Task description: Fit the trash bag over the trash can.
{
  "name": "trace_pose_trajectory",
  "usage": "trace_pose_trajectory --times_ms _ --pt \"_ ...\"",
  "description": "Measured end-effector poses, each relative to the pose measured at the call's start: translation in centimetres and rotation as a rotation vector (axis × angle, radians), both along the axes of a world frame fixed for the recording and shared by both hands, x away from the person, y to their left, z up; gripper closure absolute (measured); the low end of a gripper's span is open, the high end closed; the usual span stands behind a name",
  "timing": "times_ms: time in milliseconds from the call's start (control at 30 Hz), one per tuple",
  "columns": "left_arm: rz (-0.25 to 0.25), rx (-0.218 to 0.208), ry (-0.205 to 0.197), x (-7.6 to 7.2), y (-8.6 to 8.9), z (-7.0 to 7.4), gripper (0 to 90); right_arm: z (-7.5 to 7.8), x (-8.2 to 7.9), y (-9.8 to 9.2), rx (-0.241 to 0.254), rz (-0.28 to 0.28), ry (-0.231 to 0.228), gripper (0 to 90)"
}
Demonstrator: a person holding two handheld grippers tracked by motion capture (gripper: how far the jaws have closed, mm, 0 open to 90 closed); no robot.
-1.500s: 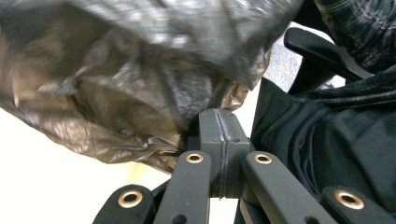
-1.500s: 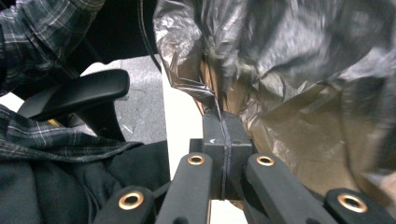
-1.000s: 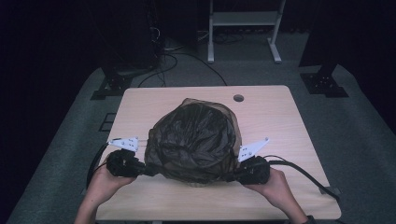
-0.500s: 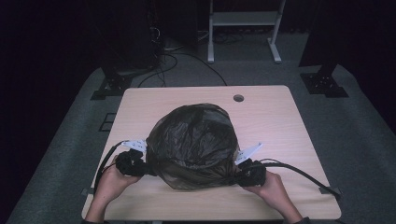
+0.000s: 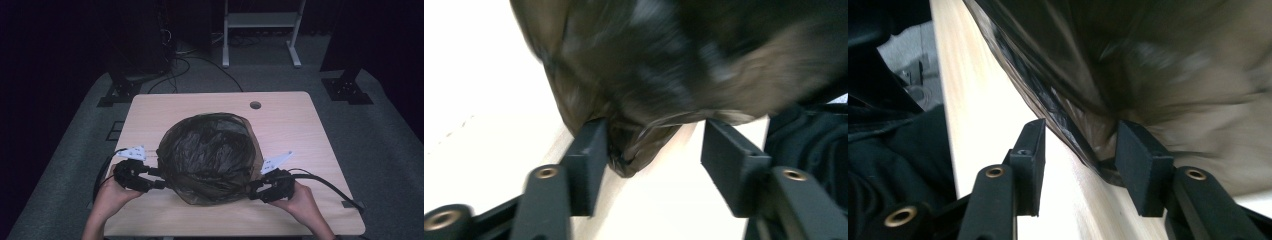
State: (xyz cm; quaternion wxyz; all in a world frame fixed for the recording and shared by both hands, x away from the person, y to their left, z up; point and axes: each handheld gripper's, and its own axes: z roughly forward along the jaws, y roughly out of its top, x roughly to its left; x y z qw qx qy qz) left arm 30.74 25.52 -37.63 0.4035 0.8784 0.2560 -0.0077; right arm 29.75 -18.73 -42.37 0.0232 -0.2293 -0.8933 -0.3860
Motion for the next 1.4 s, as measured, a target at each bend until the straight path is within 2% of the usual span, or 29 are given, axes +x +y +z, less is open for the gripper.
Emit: trace_pose_trajectory --times_ms 67,100,133,167,200,367,433,533,600,667,700,767,900,1033,1100,1167,1200,1233,1300,1333,1367,1400 --pt "-0.001 -0.004 -0.007 -0.2 0.2 0.4 36.4 0.9 -0.4 -0.8 0.033 -0.004 0.000 48.8" --pt "-0.001 -0.016 -0.018 -0.7 0.6 1.2 36.4 0.9 -0.4 -0.8 0.033 -0.004 0.000 48.8" --pt "-0.003 -0.021 -0.026 -1.0 0.9 1.8 33.8 1.7 -0.7 -1.6 0.053 -0.016 -0.011 47.5" --pt "-0.006 -0.036 -0.045 -1.6 1.3 3.0 29.7 2.9 -1.1 -2.6 0.095 -0.028 -0.034 47.6" --pt "-0.005 -0.039 -0.056 -1.7 1.4 3.5 28.8 3.5 -1.1 -3.1 0.117 -0.041 -0.051 47.8" --pt "-0.004 -0.068 -0.128 -2.0 1.5 6.2 27.6 6.5 -0.3 -4.4 0.193 -0.101 -0.140 48.3" --pt "-0.003 -0.073 -0.149 -1.7 1.1 7.0 27.6 7.9 0.5 -4.6 0.217 -0.123 -0.186 48.7" --pt "-0.007 -0.081 -0.166 -1.0 0.5 7.5 27.6 9.4 2.1 -4.5 0.247 -0.144 -0.219 48.8" --pt "-0.013 -0.088 -0.175 -0.6 -0.1 7.7 27.5 10.5 3.7 -4.1 0.267 -0.157 -0.256 48.8" --pt "-0.019 -0.095 -0.180 -0.3 -0.4 7.8 26.9 10.8 4.3 -3.9 0.273 -0.154 -0.263 48.8" --pt "-0.023 -0.096 -0.187 -0.1 -0.8 7.9 26.8 11.4 5.8 -3.2 0.282 -0.163 -0.280 48.7" --pt "-0.026 -0.086 -0.190 0.2 -1.3 7.9 26.8 11.8 7.0 -2.6 0.293 -0.159 -0.284 48.5" --pt "-0.021 -0.058 -0.190 0.8 -1.9 7.7 27.7 12.1 9.3 -0.9 0.273 -0.171 -0.300 47.9" --pt "-0.029 -0.066 -0.184 1.3 -2.0 7.7 37.1 11.7 11.5 0.3 0.263 -0.181 -0.277 47.9" --pt "-0.041 -0.079 -0.174 1.6 -1.9 7.7 47.1 11.4 12.4 0.8 0.271 -0.181 -0.254 49.7" --pt "-0.046 -0.085 -0.168 1.8 -1.8 7.7 58.5 11.1 13.0 1.2 0.291 -0.165 -0.231 56.4" --pt "-0.046 -0.085 -0.168 1.8 -1.8 7.7 63.5 11.1 13.0 1.2 0.291 -0.165 -0.231 56.4" --pt "-0.050 -0.094 -0.165 2.1 -1.6 7.7 68.2 10.9 13.3 1.4 0.293 -0.152 -0.218 67.2" --pt "-0.044 -0.099 -0.172 2.5 -1.5 7.8 75.4 10.8 13.3 1.5 0.299 -0.156 -0.219 80.4" --pt "-0.044 -0.099 -0.172 2.5 -1.5 7.8 78.3 10.8 13.3 1.5 0.299 -0.156 -0.219 80.4" --pt "-0.038 -0.096 -0.179 2.8 -1.4 7.9 78.3 10.8 13.3 1.6 0.295 -0.155 -0.227 84.4" --pt "-0.033 -0.097 -0.184 3.0 -1.3 7.9 84.2 10.8 13.3 1.5 0.292 -0.164 -0.232 89.5"
